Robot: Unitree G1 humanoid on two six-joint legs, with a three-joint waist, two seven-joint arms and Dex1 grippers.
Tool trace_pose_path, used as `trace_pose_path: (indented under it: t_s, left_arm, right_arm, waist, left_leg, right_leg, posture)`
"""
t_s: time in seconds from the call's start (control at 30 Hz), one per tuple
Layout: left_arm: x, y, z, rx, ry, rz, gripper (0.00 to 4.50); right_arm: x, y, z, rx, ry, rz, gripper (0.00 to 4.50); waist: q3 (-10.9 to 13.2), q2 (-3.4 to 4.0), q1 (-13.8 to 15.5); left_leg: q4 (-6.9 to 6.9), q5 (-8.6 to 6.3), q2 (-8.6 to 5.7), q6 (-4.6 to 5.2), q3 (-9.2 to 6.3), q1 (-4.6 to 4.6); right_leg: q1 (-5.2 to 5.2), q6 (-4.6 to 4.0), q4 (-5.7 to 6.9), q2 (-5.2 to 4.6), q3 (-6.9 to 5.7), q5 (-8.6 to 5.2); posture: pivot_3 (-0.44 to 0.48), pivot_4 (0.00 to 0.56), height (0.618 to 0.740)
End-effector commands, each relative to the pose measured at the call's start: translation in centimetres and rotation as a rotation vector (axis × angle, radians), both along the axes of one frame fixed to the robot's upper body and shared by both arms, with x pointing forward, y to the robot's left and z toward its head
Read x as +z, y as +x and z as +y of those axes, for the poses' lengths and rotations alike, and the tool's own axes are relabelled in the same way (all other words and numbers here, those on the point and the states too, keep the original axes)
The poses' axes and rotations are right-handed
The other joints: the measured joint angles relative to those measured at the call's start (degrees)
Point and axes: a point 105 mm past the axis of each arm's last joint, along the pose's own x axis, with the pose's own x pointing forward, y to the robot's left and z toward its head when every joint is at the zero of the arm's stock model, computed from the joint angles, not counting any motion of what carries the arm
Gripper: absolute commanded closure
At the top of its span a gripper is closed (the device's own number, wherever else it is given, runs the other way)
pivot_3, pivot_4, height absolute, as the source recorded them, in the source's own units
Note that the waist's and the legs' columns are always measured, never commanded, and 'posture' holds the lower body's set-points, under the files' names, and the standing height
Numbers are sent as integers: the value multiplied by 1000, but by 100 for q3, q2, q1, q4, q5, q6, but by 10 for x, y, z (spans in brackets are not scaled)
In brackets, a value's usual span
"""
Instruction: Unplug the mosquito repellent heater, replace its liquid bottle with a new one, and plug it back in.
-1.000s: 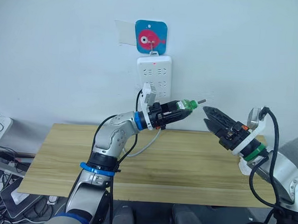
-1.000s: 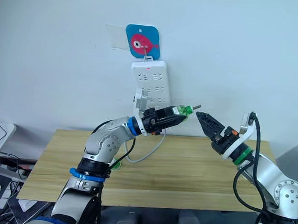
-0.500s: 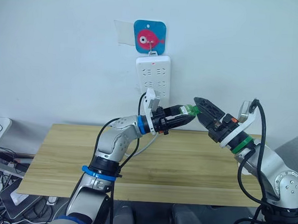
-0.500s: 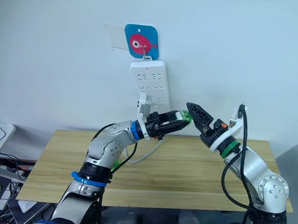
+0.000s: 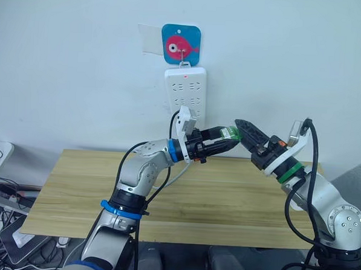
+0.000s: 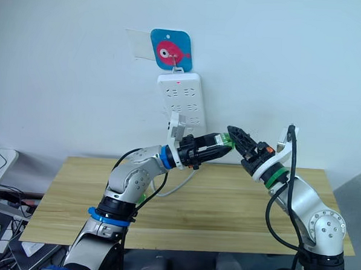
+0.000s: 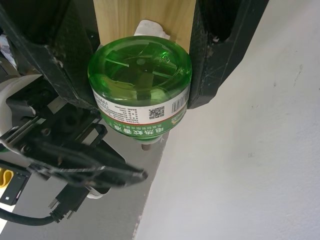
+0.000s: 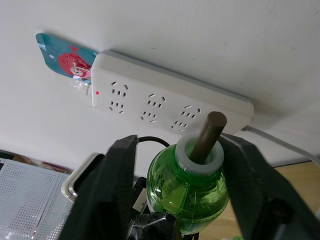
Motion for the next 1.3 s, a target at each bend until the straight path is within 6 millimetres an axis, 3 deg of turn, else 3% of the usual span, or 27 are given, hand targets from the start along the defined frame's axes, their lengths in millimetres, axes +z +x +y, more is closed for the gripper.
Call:
trace_pose_path:
  t_s: [0.03, 0.07, 0.27, 0.4, 0.5, 0.6, 0.77, 0.87, 1.03, 1.17, 1.3]
  left_arm:
    - [11, -5, -1, -10, -16, -47, 2244]
    - [11, -5, -1, -11, -15, -47, 2244]
    - [10, -6, -2, -23, 1, -52, 2244]
    - [3, -7, 1, -48, 74, -86, 905]
    - [-4, -4, 7, -65, 173, -136, 17]
    - [-9, -2, 14, -87, 255, -187, 0]
    - [-21, -4, 22, -158, 402, -250, 0]
    - [-34, -9, 25, -219, 497, -285, 0]
    - [-44, -8, 20, -224, 519, -302, 0]
    - [-48, -11, 17, -234, 528, -306, 0]
    - [-48, -11, 17, -237, 531, -304, 0]
  right_arm:
    - [13, -5, 8, 38, 8, -57, 3387]
    - [13, -5, 9, 43, 7, -58, 3655]
    - [14, -4, 10, 46, 18, -59, 3658]
    - [13, -3, 5, 24, 4, -65, 3658]
    - [8, -1, -9, -32, -52, -70, 3658]
    - [-1, 0, -24, -91, -153, -83, 3658]
    - [-37, 3, -53, -219, -504, -92, 3658]
    - [-77, 10, -76, -319, -856, -106, 3658]
    - [-129, 15, -98, -353, -1245, -202, 3658]
    - [-158, 20, -113, -439, -1266, -166, 3658]
    - [-177, 27, -115, -469, -1293, -180, 3658]
  waist:
    - [0, 0, -1]
    - [0, 0, 0]
    - [0, 0, 0]
    - [0, 0, -1]
    - [0, 0, -1]
    - [0, 0, 4]
    - [6, -5, 76]
    - [8, -5, 84]
    - [11, -8, 137]
    - [12, -11, 137]
    - [16, -7, 131]
  left_leg:
    - [0, 0, 0, 0, 0, 0]
    - [0, 0, 0, 0, 0, 1]
    - [0, 0, 0, 0, 0, 0]
    - [0, 0, 0, 0, 0, 0]
    - [0, 0, 0, 0, 0, 0]
    - [-1, 0, 0, 0, 1, 0]
    - [-4, 0, -1, 1, 2, -1]
    - [-9, -1, -1, 1, 5, 2]
    - [-6, -1, -2, 1, 7, 2]
    - [-6, -1, -1, 1, 8, 1]
    - [-6, -1, -1, 1, 9, 4]
  right_leg:
    - [0, 0, 0, 0, 0, 0]
    - [0, 0, 0, 0, 0, 0]
    - [0, 0, 0, 0, 0, 0]
    - [0, 0, 0, 0, 0, 0]
    - [0, -1, -1, 0, 0, 1]
    - [-1, -1, -1, 0, 0, 0]
    - [-4, 4, -7, 0, 0, -3]
    - [-7, 8, -6, 0, 4, -6]
    - [-9, 12, -6, 1, 5, -8]
    - [-9, 7, -6, 1, 6, -5]
    - [-8, -7, 0, 1, 7, 3]
  posture:
    - [-33, 149, 740]
    - [-33, 150, 740]
    - [-30, 151, 740]
    - [-29, 151, 740]
    - [-29, 151, 740]
    - [-29, 151, 740]
    - [-12, 161, 740]
    - [-13, 163, 740]
    - [-12, 161, 740]
    - [-6, 162, 740]
    - [0, 166, 740]
